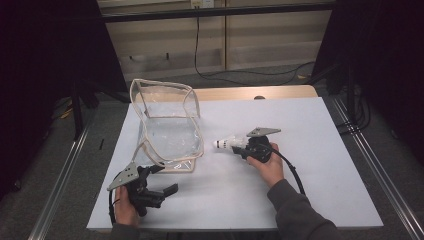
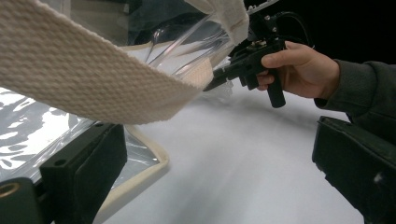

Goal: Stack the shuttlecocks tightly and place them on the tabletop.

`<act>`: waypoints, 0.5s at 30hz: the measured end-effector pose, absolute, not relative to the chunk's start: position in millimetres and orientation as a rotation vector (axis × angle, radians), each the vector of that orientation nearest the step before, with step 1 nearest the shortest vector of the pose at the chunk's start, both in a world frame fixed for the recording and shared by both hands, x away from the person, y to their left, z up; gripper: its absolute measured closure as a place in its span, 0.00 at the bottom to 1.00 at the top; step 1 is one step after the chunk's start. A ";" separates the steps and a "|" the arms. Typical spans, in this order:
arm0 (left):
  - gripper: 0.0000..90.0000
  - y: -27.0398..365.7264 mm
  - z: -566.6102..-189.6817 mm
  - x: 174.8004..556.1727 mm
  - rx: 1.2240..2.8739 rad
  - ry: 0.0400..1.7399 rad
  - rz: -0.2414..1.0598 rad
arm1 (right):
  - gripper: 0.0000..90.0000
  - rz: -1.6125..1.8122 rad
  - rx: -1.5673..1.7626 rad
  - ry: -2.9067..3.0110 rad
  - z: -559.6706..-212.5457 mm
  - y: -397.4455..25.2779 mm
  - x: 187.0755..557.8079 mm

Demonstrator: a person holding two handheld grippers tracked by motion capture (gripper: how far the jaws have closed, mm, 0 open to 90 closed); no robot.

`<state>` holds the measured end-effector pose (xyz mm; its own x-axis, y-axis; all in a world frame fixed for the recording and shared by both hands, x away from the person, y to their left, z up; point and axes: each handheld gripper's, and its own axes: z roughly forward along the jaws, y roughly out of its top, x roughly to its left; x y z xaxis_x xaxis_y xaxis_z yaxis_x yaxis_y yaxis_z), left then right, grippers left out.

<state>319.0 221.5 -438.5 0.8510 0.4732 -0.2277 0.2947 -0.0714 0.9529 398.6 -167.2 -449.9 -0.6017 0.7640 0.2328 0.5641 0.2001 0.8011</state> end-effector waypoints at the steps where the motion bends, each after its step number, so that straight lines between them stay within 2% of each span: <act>1: 0.04 221.4 -438.4 319.1 1.669 0.604 0.163 | 0.97 1.364 1.281 2.251 -449.0 -167.8 398.4; 15: 0.04 222.0 -438.0 320.2 1.662 0.607 0.170 | 0.98 1.426 1.289 2.250 -439.7 -174.8 399.4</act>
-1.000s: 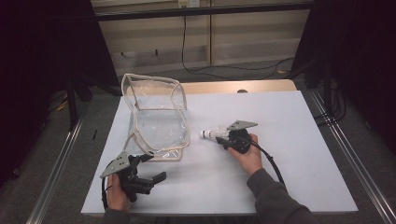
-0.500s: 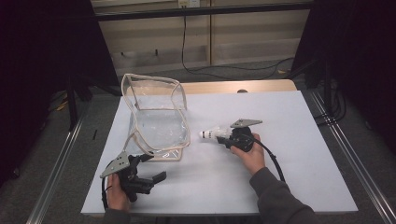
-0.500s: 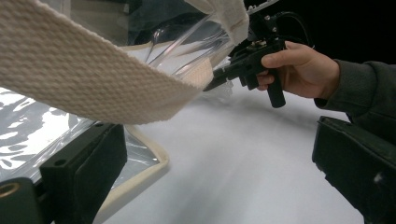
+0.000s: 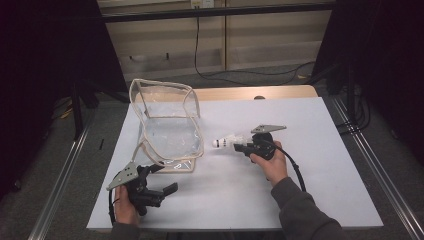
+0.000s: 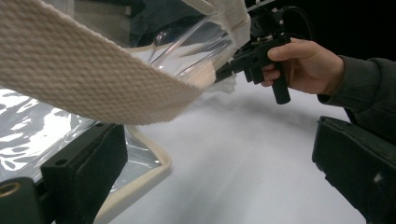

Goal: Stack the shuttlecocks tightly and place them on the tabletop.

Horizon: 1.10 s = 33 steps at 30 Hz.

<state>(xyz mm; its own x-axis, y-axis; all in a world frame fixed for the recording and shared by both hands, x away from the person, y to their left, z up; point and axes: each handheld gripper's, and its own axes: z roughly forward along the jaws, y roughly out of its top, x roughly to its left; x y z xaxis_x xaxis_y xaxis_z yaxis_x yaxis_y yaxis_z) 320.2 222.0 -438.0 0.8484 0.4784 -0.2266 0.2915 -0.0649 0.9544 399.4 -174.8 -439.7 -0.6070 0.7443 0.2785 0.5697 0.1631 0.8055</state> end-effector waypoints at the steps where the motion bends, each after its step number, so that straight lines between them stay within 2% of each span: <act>1: 0.04 222.2 -437.9 320.0 1.662 0.608 0.169 | 0.99 1.423 1.290 2.253 -439.0 -174.8 399.3; 33: 0.04 227.5 -436.8 317.0 1.654 0.607 0.179 | 0.98 1.486 1.245 2.252 -383.4 -181.7 396.2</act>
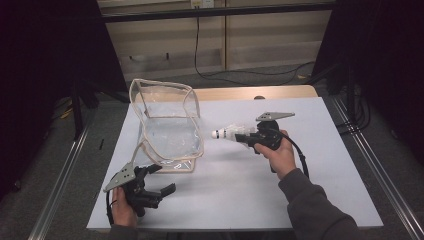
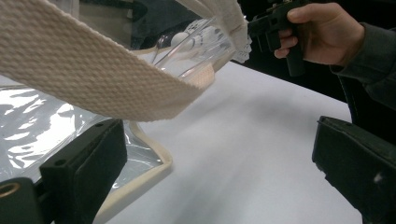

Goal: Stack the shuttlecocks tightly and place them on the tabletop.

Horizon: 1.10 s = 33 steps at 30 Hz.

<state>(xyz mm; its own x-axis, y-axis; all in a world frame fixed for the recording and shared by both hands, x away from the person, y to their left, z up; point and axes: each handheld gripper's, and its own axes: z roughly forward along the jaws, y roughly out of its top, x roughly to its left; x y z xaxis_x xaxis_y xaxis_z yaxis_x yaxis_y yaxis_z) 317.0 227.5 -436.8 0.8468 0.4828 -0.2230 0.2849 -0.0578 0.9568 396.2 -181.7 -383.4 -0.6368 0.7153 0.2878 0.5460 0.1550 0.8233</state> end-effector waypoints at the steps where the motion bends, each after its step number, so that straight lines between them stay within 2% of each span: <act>1: 0.04 227.5 -436.8 317.1 1.651 0.607 0.177 | 0.98 1.480 1.244 2.251 -380.9 -182.4 395.9; 33: 0.03 228.6 -438.0 316.7 1.651 0.607 0.181 | 0.98 1.495 1.203 2.265 -337.3 -181.5 400.5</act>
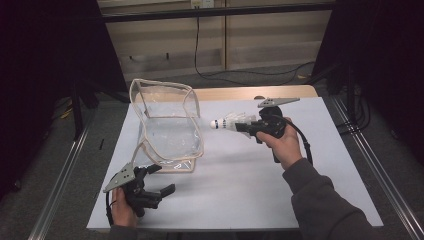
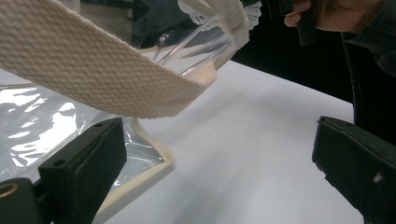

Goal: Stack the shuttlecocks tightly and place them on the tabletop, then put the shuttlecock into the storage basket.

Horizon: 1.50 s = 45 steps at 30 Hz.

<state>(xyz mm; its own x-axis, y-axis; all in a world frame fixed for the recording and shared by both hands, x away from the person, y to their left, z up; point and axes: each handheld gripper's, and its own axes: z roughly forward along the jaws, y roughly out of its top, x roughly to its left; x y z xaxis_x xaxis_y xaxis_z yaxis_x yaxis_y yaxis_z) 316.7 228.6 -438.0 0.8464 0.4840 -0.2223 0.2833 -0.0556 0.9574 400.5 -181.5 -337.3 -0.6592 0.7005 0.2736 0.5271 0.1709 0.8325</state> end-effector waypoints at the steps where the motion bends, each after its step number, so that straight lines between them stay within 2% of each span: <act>1: 0.03 228.5 -438.0 316.7 1.652 0.608 0.181 | 0.98 1.498 1.198 2.265 -336.6 -181.1 400.9; 26: 0.03 228.0 -438.2 317.8 1.651 0.605 0.182 | 0.98 1.496 1.188 2.291 -327.2 -174.0 405.1; 45: 0.03 228.1 -438.2 316.6 1.653 0.604 0.182 | 0.98 1.494 1.173 2.299 -307.0 -160.1 411.8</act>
